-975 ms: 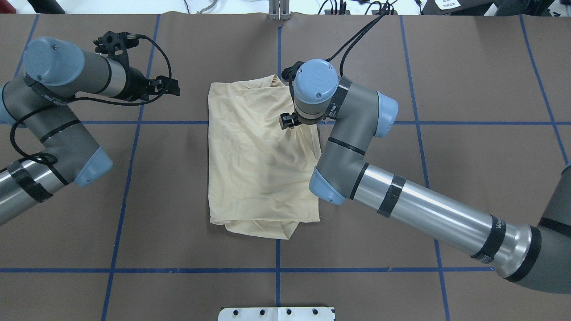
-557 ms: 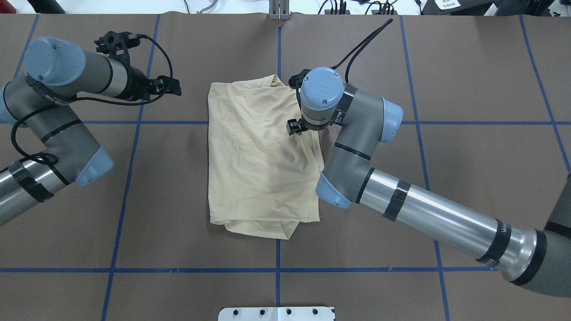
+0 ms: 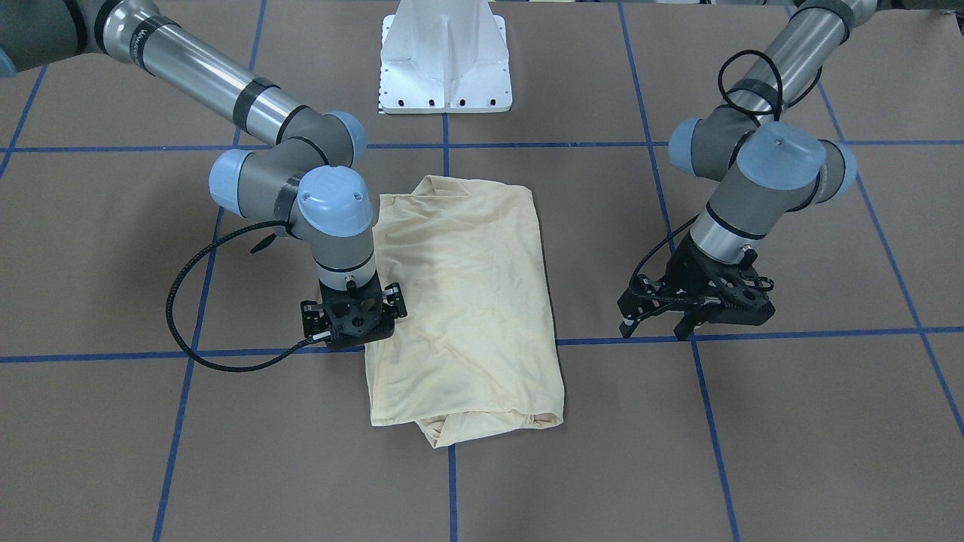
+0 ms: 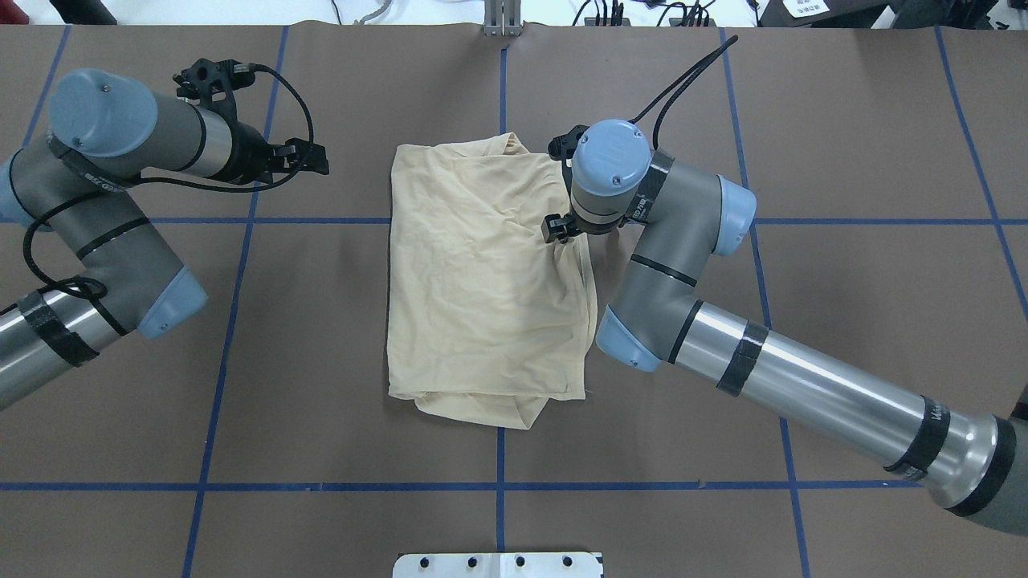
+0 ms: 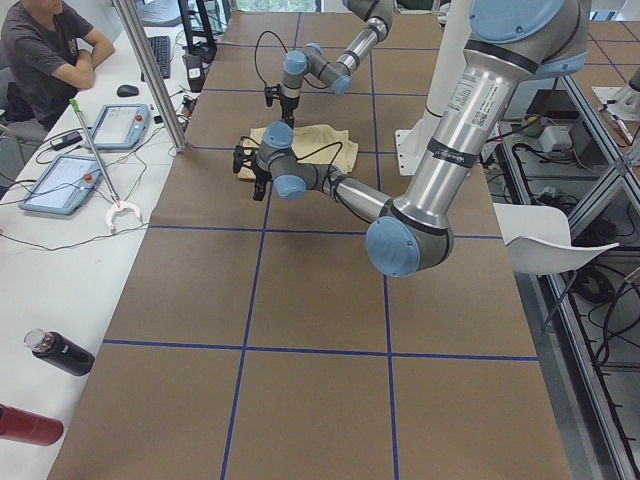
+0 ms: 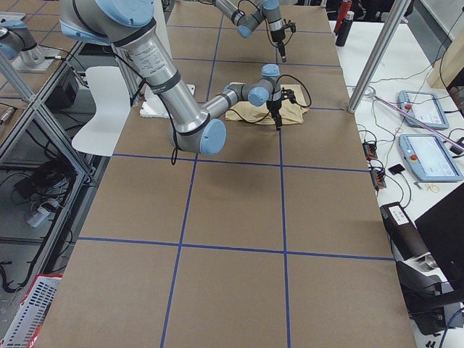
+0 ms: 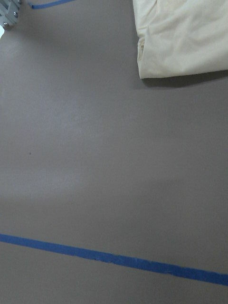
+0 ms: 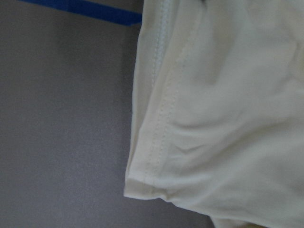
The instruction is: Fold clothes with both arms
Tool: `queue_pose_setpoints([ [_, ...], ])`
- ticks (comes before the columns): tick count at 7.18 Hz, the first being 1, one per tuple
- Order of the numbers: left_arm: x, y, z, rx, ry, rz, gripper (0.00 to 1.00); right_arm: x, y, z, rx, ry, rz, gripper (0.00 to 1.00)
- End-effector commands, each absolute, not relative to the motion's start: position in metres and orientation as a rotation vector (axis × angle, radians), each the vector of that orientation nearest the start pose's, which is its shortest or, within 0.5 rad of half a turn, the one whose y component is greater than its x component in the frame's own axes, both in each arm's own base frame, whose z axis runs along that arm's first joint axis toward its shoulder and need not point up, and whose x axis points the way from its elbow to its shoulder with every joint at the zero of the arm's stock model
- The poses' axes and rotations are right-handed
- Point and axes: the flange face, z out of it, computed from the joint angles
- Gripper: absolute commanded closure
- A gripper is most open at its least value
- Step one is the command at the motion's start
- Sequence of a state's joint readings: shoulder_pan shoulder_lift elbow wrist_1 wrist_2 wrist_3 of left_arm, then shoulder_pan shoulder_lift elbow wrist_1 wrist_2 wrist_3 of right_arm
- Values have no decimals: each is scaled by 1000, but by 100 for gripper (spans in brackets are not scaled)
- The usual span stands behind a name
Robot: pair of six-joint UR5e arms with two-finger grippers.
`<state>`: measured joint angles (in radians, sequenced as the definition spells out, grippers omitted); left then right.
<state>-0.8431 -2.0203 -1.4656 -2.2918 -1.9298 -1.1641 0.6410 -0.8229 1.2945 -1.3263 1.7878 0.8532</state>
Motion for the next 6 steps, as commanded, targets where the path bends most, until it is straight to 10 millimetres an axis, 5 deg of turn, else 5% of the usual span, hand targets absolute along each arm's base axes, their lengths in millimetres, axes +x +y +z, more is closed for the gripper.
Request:
queue_pose_setpoints([
  [1,382,-575,371,355,1043,-194,0,-540,-559,287,273,-736,-143,0],
  [3,381,-575,368,358,1050,-194,0,-512,-550,253,149,-889,-30,0],
  [6,380,-574,364,361,1054,-193,0,-485,-480,243,8,-996,250,0],
])
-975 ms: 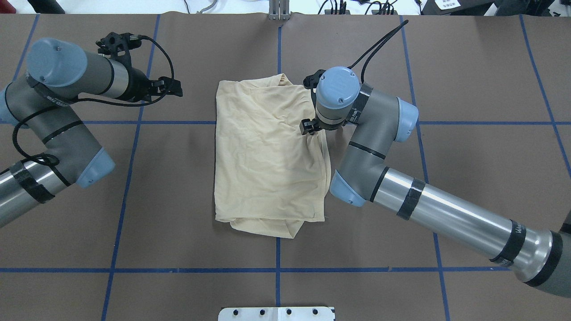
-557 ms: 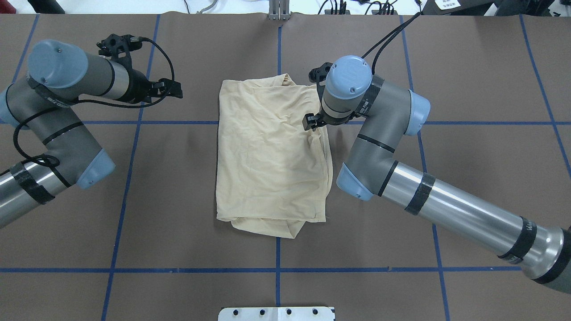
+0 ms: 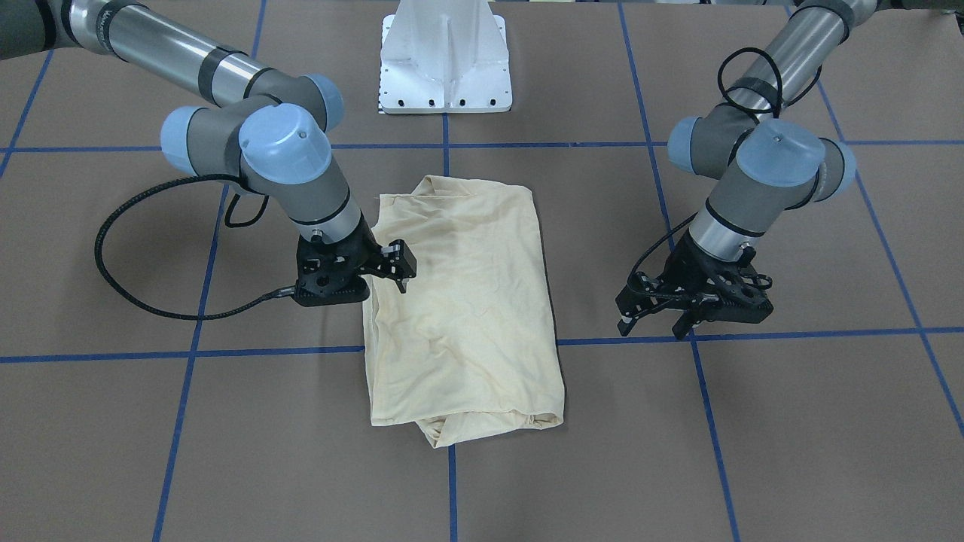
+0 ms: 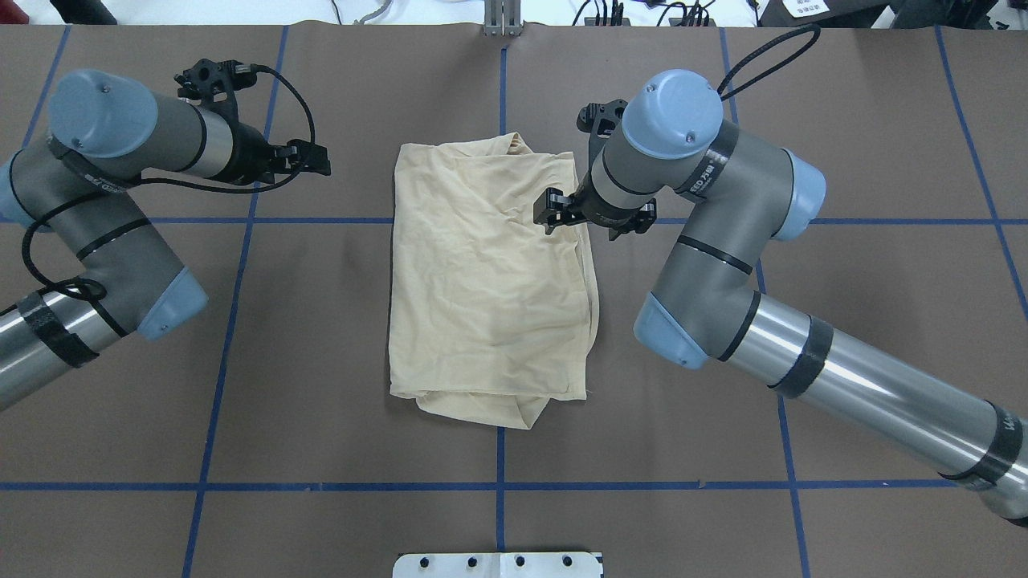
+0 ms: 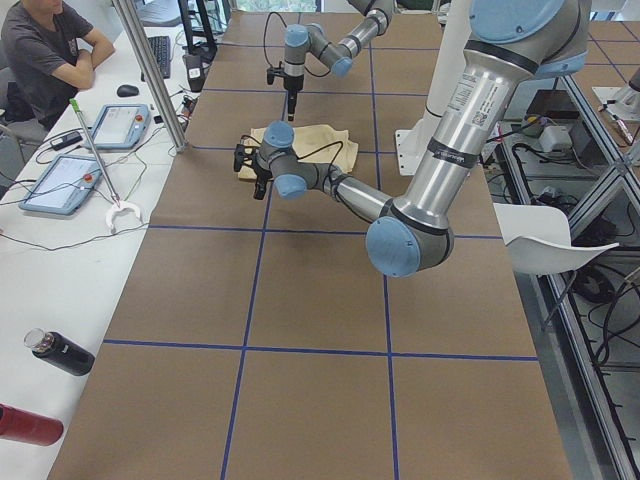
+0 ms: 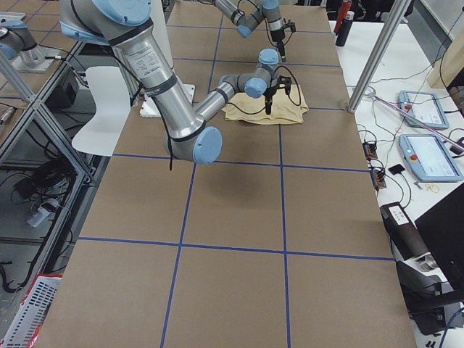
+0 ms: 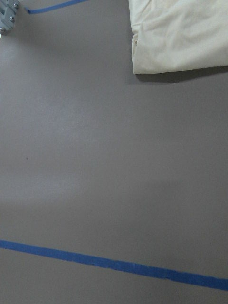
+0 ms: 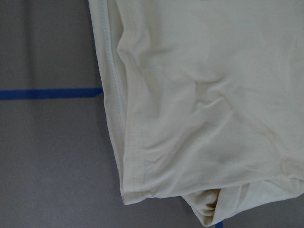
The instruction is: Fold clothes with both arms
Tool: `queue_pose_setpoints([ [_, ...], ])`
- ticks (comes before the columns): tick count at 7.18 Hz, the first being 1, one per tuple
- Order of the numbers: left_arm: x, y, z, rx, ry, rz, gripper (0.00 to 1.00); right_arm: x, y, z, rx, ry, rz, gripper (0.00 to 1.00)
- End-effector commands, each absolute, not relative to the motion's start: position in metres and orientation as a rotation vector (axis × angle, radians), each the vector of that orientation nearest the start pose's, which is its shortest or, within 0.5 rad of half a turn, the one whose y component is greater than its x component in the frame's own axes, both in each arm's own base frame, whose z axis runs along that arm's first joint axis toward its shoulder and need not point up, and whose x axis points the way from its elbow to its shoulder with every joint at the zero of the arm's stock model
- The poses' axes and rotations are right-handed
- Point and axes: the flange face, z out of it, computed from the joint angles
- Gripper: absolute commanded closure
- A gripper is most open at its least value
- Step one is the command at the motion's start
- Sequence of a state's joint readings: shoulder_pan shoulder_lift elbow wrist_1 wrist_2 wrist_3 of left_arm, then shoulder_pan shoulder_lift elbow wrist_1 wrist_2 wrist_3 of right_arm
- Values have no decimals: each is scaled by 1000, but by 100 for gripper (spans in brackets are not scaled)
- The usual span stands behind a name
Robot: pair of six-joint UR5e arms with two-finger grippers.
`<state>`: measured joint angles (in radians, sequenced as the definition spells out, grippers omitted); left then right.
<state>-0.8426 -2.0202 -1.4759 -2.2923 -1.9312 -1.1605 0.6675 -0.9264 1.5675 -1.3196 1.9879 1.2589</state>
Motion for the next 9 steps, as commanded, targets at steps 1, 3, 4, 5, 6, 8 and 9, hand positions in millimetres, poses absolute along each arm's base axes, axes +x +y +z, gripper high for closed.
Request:
queue_pose_setpoints([
  [1,380,-573,365,361,1054,-193,0,-496,-446,242,-54,-1004,387,0],
  [3,379,-572,368,356,1053,-199,0,-551,-376,241,-49,-983,511,2],
  [4,378,-571,366,358,1057,-199,0,-564,-358,243,-83,-971,548,5],
  [5,377,-570,365,359,1058,-199,0,-568,-350,249,-105,-913,569,4],
  [6,377,-570,363,361,1062,-199,0,-569,-343,251,-114,-872,573,4],
  [8,376,-568,358,365,1070,-198,0,-548,-324,268,-127,-868,554,5],
  [9,376,-567,356,367,1072,-197,0,-549,-320,270,-136,-865,544,12],
])
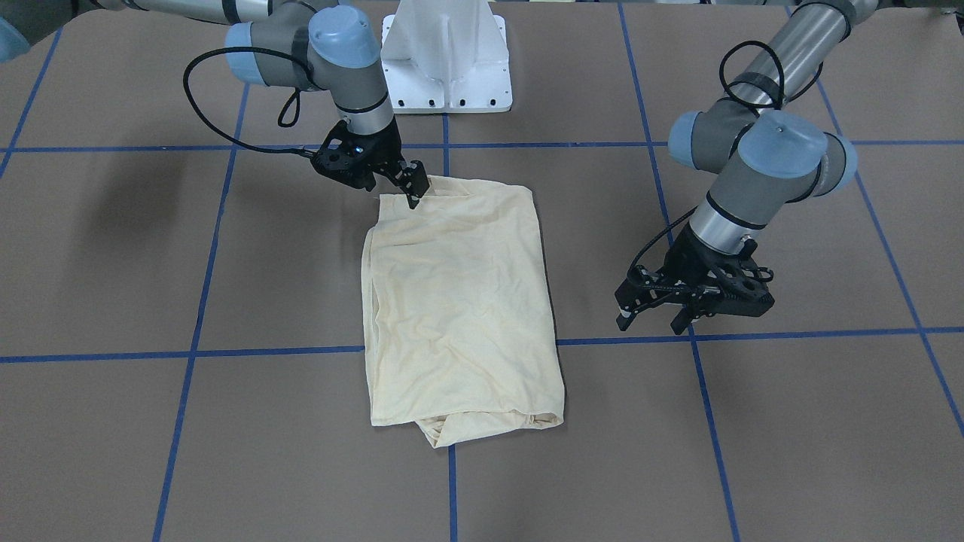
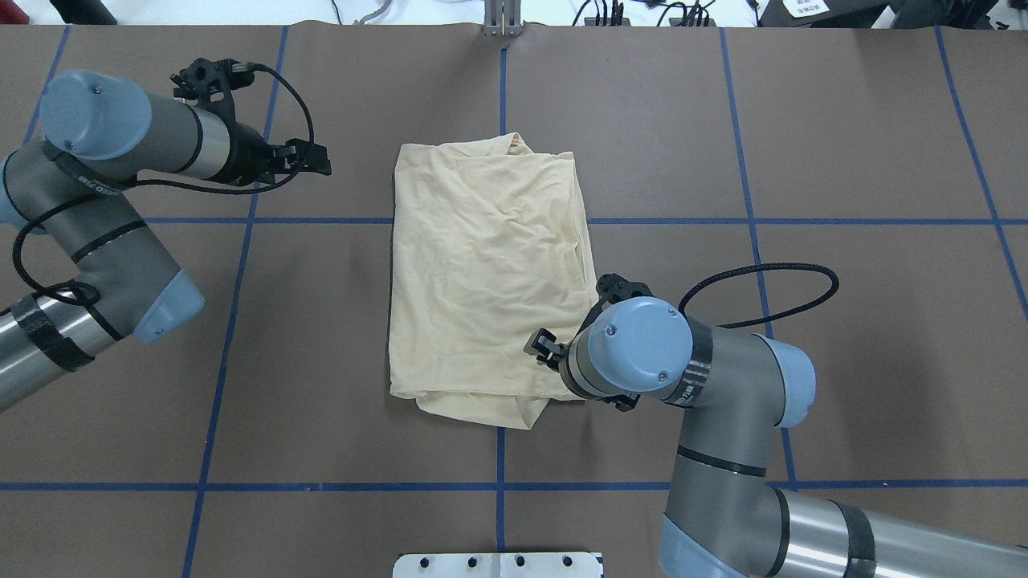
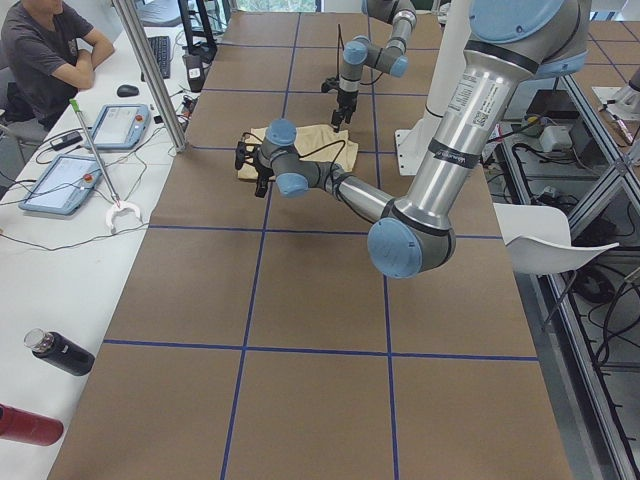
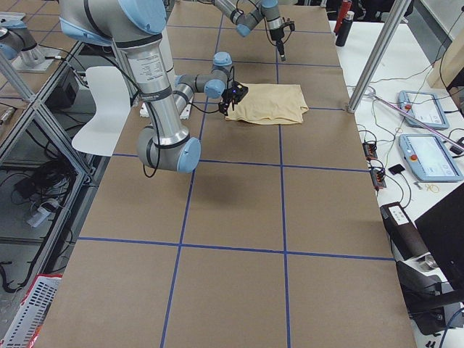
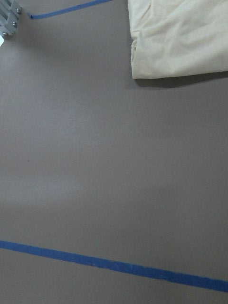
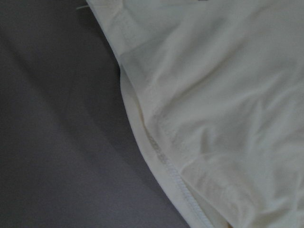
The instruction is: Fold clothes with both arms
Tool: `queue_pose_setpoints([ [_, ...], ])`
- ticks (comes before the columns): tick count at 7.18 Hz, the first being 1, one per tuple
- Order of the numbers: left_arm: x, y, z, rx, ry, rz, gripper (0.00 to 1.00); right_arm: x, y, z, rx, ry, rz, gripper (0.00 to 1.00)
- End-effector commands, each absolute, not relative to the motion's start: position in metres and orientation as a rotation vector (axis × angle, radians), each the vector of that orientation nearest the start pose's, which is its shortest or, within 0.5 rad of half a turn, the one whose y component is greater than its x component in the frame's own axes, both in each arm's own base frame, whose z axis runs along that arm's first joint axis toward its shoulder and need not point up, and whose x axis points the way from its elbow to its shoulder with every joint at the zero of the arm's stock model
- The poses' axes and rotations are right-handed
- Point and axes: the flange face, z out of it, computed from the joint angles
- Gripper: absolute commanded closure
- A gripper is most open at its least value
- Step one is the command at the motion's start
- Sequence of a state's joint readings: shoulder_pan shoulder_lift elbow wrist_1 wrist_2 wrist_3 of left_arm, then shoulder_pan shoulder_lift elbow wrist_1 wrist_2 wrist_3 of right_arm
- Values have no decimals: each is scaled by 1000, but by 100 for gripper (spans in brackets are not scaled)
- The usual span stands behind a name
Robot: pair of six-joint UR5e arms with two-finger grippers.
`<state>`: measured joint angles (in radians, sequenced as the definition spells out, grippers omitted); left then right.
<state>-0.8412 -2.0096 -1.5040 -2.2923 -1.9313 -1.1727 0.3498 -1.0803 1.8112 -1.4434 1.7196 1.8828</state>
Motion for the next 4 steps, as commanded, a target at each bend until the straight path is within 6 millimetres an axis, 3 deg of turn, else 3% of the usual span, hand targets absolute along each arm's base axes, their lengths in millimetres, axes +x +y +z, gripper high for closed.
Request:
queue_pose_setpoints([
  [1,376,-567,357,367,1072,-197,0,-558,-311,271,-143,-859,528,17],
  [4,376,-567,356,368,1073,-197,0,-566,-310,281,-135,-844,517,19],
])
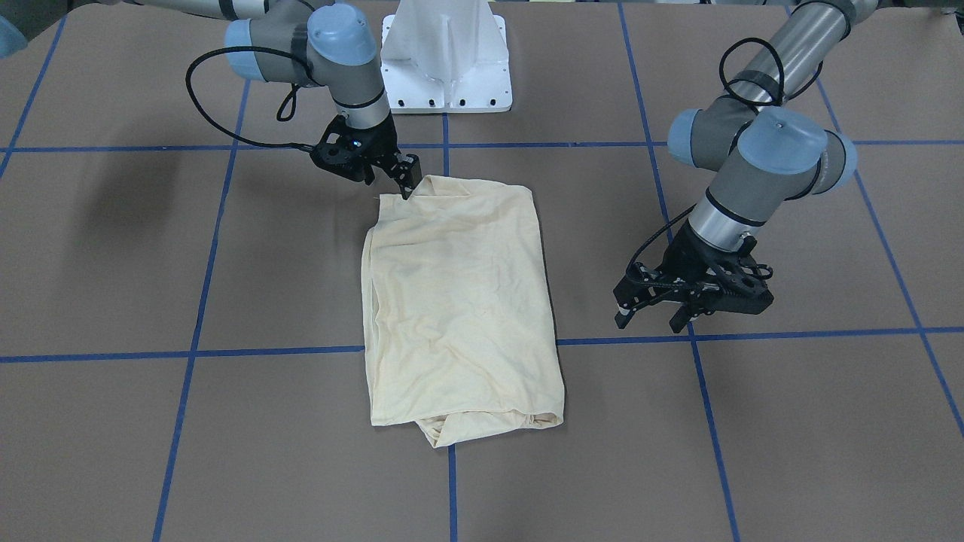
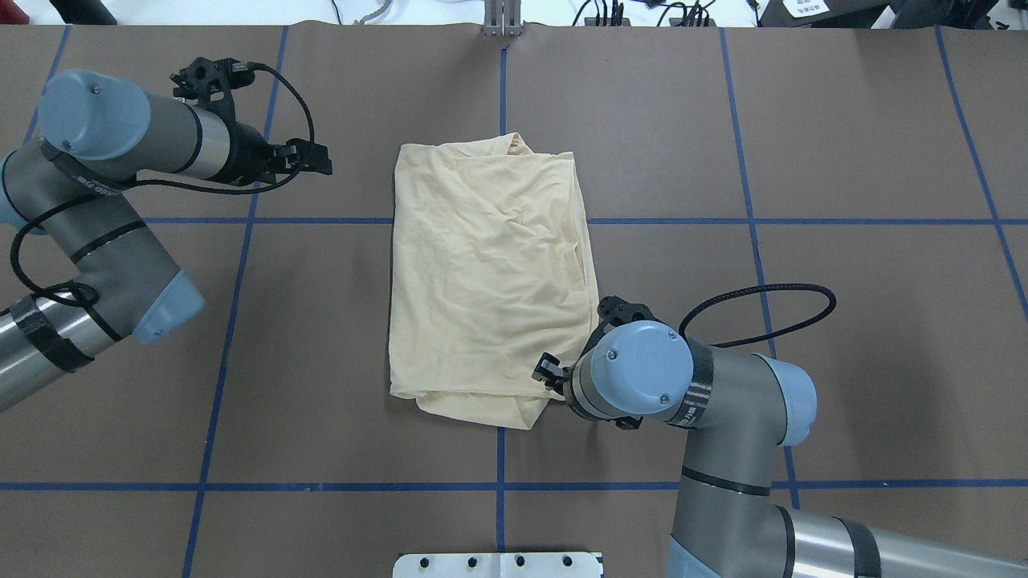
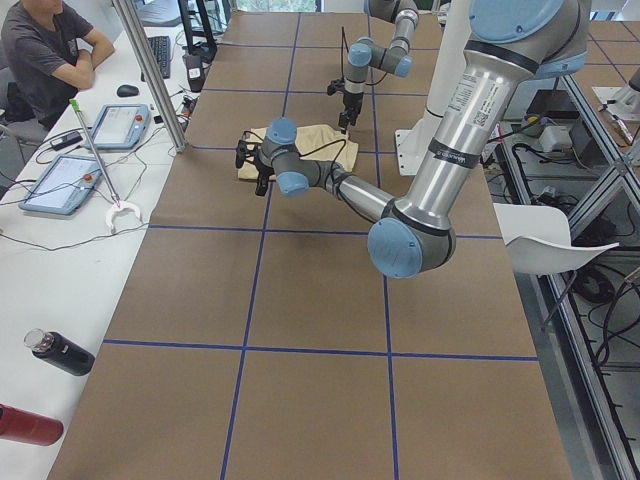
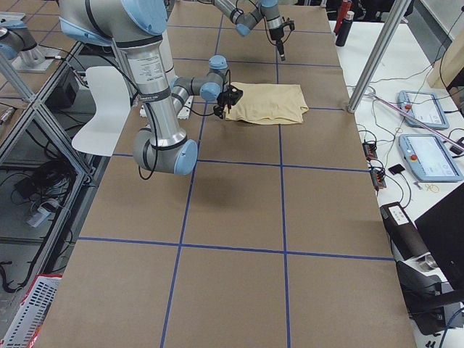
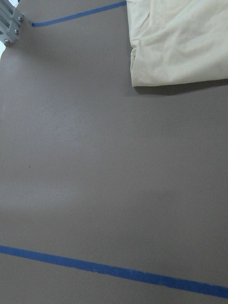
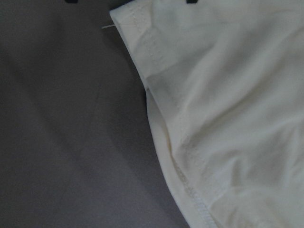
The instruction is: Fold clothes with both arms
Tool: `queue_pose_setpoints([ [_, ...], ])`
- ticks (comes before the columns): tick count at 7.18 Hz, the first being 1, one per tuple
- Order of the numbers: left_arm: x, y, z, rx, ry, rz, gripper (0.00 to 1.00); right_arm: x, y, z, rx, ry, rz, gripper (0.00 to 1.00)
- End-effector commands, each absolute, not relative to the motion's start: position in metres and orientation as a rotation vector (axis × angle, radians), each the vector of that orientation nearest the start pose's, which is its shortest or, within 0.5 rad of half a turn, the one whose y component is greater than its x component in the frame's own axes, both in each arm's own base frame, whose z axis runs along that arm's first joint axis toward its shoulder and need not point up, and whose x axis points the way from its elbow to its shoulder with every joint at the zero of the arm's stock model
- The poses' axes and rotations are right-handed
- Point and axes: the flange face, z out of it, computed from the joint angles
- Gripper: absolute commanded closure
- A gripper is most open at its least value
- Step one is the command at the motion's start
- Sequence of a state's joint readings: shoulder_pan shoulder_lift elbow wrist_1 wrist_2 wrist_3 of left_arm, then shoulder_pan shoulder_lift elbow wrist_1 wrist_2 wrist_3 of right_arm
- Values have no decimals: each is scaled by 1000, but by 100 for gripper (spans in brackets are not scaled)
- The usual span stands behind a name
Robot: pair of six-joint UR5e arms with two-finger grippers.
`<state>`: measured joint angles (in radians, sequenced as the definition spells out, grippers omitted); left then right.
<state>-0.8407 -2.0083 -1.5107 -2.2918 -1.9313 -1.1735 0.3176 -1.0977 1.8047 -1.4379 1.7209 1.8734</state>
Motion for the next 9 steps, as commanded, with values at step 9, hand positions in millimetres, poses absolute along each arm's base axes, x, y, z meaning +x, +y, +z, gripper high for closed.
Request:
queue_pose_setpoints([
  [9,377,-566,357,365,1073,-194,0,-573,-325,291,-107,-841,489,33],
])
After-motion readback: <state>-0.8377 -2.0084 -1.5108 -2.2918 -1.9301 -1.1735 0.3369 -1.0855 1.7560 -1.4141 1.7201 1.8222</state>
